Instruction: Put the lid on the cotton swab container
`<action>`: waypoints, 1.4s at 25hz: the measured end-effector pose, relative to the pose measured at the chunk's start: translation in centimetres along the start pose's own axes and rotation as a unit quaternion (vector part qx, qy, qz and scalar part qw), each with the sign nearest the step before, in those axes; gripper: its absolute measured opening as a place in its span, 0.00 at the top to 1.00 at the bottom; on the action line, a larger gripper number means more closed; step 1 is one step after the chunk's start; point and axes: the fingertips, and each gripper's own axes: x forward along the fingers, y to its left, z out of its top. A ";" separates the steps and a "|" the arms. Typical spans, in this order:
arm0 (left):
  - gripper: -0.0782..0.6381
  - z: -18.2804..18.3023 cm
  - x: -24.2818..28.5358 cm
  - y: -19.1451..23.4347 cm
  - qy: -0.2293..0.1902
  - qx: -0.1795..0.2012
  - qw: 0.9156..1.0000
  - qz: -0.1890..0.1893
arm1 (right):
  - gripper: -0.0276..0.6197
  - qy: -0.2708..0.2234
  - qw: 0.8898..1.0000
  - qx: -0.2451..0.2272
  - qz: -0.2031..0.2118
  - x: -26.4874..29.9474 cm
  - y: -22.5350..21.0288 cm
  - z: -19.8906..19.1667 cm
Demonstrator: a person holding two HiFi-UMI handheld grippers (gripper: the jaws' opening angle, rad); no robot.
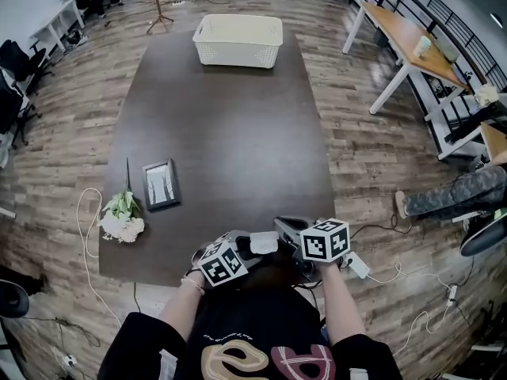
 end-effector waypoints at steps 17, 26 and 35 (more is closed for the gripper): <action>0.58 0.0 0.2 0.2 -0.009 -0.006 1.000 0.000 | 0.95 -0.015 0.997 -0.063 -0.040 -1.2 2.1 -2.3; 0.58 0.3 0.1 0.1 -0.012 -0.015 1.000 -0.005 | 0.95 -0.048 0.991 -0.103 -0.076 -2.3 3.0 -2.8; 0.58 0.1 0.1 0.2 -0.020 -0.025 1.000 -0.001 | 0.95 -0.084 0.976 -0.162 -0.119 -2.3 3.1 -3.0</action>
